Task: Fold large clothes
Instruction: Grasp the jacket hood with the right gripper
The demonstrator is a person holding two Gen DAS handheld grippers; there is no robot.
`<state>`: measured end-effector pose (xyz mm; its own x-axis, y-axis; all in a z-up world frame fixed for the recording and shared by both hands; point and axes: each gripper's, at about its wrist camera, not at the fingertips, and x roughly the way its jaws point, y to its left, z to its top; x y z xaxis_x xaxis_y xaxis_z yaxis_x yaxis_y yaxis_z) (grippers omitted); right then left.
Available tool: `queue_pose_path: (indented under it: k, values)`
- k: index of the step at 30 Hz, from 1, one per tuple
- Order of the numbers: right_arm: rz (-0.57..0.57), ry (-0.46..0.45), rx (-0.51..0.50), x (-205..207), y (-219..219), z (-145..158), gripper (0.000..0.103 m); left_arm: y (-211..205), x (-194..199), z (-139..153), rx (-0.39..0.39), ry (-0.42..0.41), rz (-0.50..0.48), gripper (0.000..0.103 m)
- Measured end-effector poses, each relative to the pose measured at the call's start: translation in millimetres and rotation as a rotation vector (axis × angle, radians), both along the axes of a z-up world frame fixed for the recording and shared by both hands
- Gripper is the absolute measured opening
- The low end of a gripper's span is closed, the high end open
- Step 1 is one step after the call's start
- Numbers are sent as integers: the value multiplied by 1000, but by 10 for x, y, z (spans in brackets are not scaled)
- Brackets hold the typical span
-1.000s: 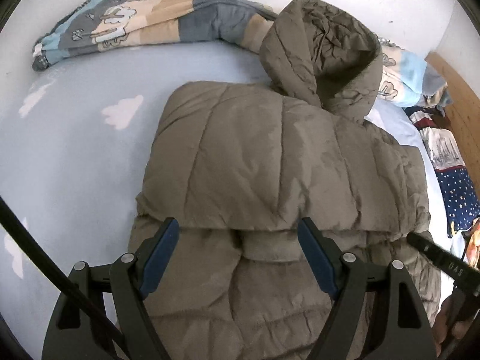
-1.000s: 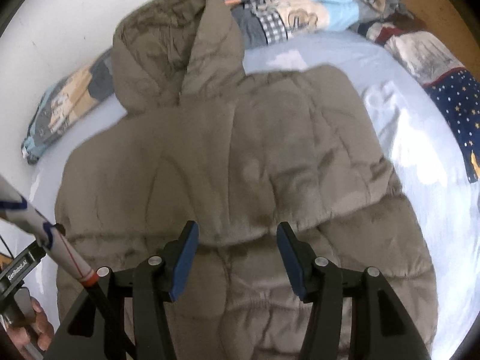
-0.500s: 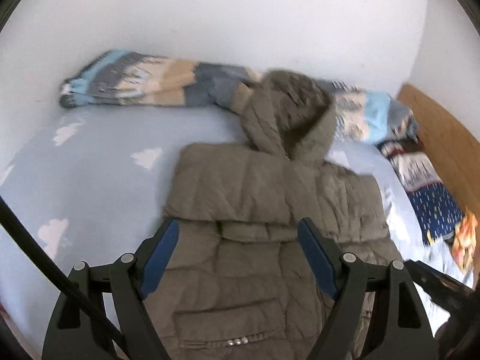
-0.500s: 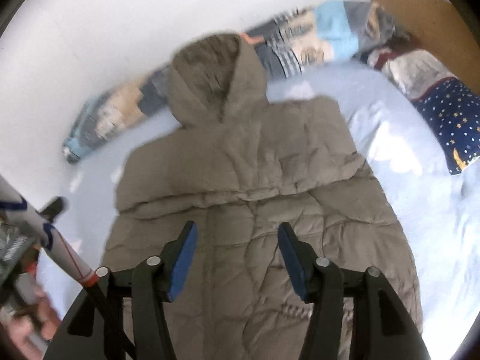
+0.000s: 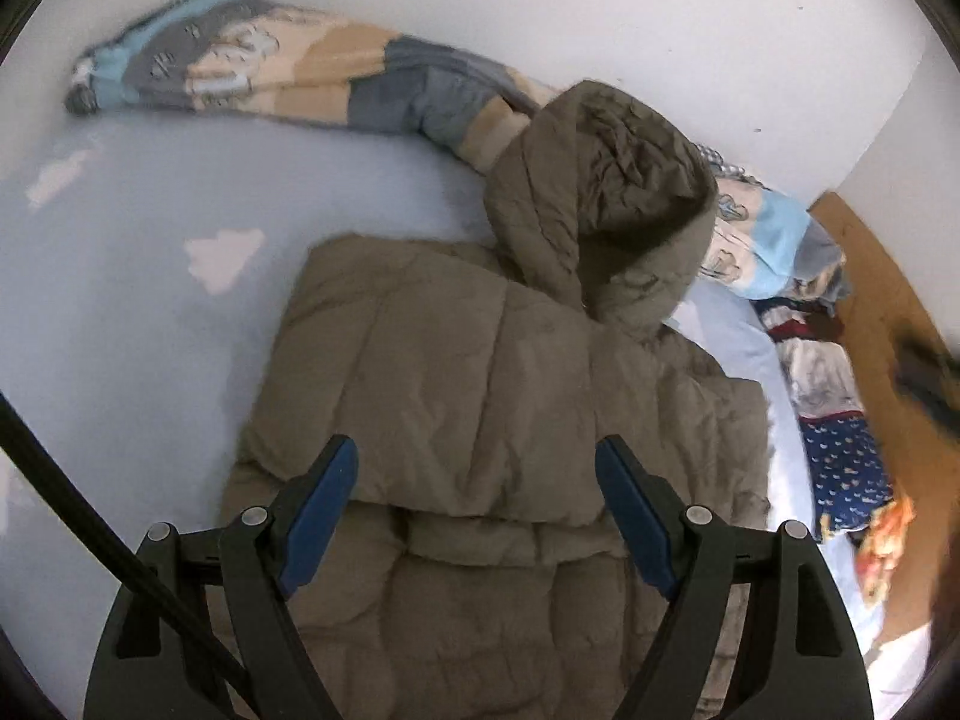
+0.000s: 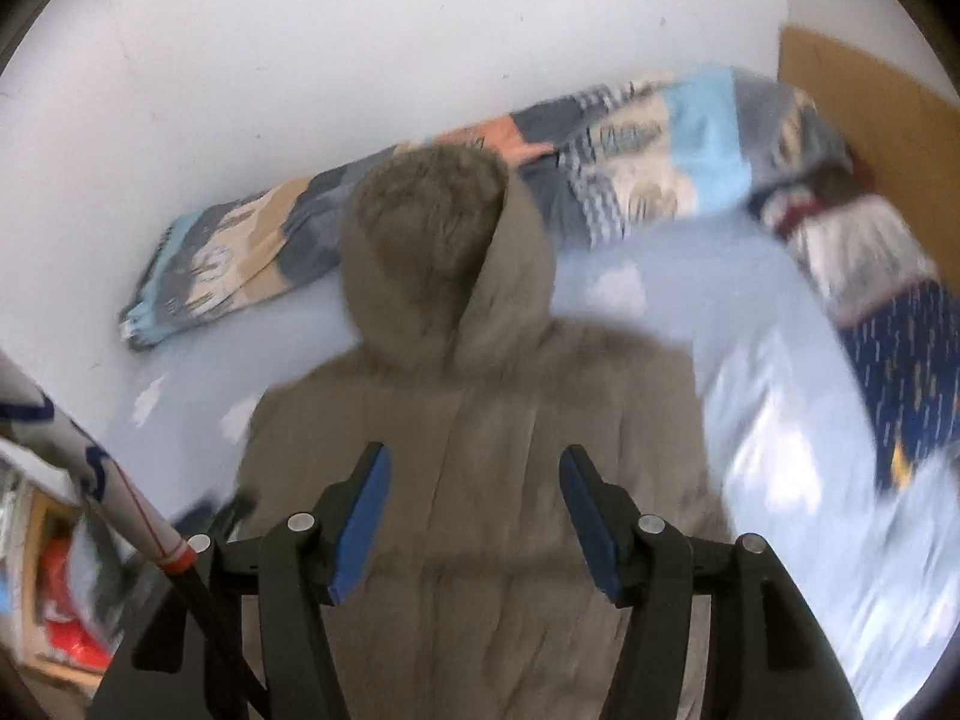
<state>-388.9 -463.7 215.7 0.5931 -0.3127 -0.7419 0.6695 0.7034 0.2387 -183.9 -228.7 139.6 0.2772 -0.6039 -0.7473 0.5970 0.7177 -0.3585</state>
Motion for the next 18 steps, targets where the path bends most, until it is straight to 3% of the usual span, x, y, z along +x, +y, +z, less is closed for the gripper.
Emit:
queue_pose_path:
  k: [3, 8, 13, 18]
  values:
    - [-25, 16, -42, 543, -579, 58, 63, -60, -11, -34, 45, -46, -28, 80]
    - [-78, 34, -9, 1359, -1443, -120, 63, -6, 138, -46, 8, -23, -33, 80]
    - [-90, 98, -61, 1887, -1808, -381, 63, 23, 258, -153, 17, 9, -3, 80]
    - [-130, 101, -78, 2063, -2055, -528, 63, 22, 295, -205, 32, 3, 8, 80]
